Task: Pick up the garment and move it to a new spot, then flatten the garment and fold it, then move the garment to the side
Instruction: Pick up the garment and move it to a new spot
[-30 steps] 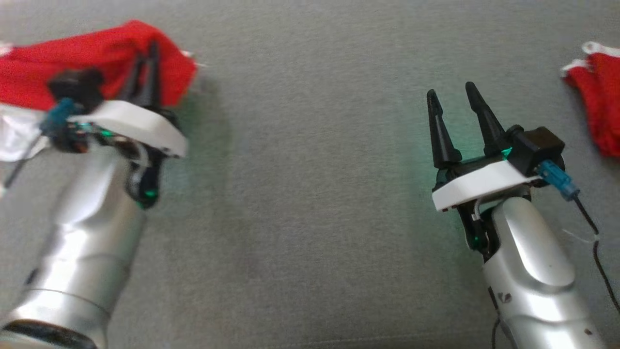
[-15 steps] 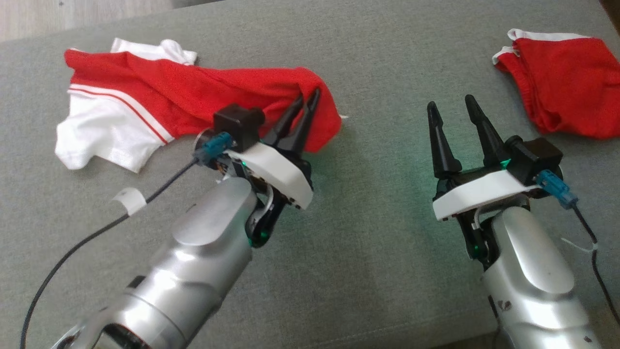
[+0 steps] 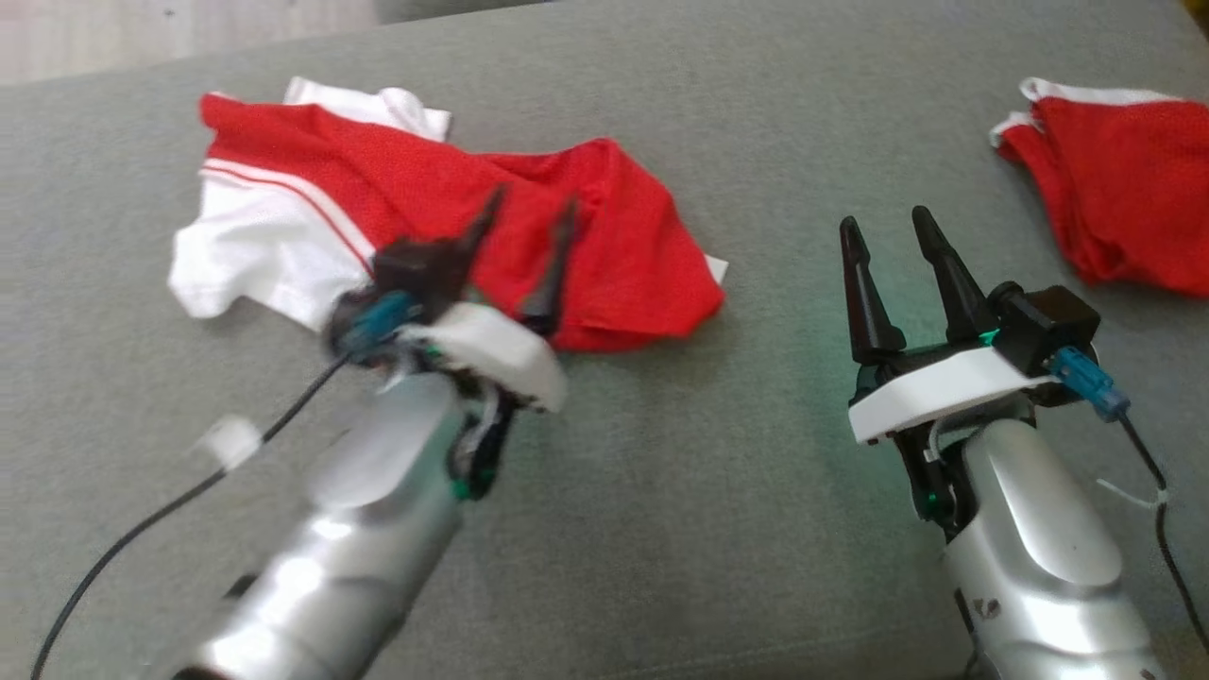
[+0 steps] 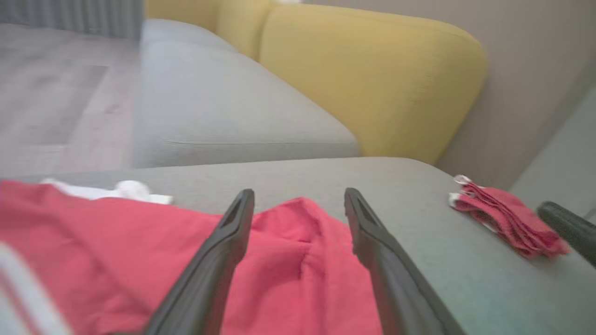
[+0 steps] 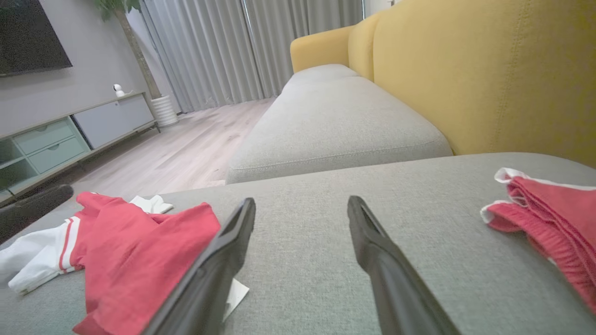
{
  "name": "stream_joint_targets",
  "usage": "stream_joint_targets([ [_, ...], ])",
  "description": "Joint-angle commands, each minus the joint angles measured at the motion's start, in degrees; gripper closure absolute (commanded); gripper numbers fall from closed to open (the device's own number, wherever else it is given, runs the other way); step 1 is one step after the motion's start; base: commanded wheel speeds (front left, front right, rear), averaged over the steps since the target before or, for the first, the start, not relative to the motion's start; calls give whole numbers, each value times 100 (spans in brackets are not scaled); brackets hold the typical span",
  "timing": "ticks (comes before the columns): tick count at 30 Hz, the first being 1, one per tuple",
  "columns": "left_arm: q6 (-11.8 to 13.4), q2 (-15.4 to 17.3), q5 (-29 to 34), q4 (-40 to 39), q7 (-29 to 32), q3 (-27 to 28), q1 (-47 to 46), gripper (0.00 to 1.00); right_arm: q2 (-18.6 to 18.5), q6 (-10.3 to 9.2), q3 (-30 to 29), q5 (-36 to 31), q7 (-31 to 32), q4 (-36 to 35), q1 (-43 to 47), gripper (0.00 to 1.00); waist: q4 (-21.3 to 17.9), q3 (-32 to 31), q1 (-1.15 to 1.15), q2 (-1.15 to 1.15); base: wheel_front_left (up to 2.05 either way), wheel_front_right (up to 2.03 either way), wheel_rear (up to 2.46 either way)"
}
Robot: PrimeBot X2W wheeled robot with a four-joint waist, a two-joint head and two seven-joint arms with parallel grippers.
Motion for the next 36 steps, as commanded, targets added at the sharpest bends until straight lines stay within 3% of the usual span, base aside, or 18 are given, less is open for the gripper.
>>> stream_joint_targets([
  [1,165,240,225,-230,-60,496,127,0,71,22,77,-10,-62,-156,8,0,154,-101,0,0,0,0,0],
  [9,576,705,1095,-752,-61,2077,1496,0,71,22,-22,-58,-62,-26,171,0,556,-393,0,0,0,0,0],
  [13,531,705,1547,-1093,-62,2880,2317,0,71,22,-92,-101,-62,59,303,0,712,-557,0,0,0,0,0],
  [19,451,493,2208,-1608,-62,3602,3146,0,71,22,-185,-114,-62,240,561,0,816,-824,0,0,0,0,0],
  [28,249,162,2945,-2148,-62,4178,4145,0,71,22,-147,-75,-62,394,987,0,777,-1220,0,0,0,0,0],
  [36,67,4,3193,-2171,-62,4386,4318,0,71,22,-132,-74,-62,431,1150,0,812,-1271,0,0,0,0,0],
])
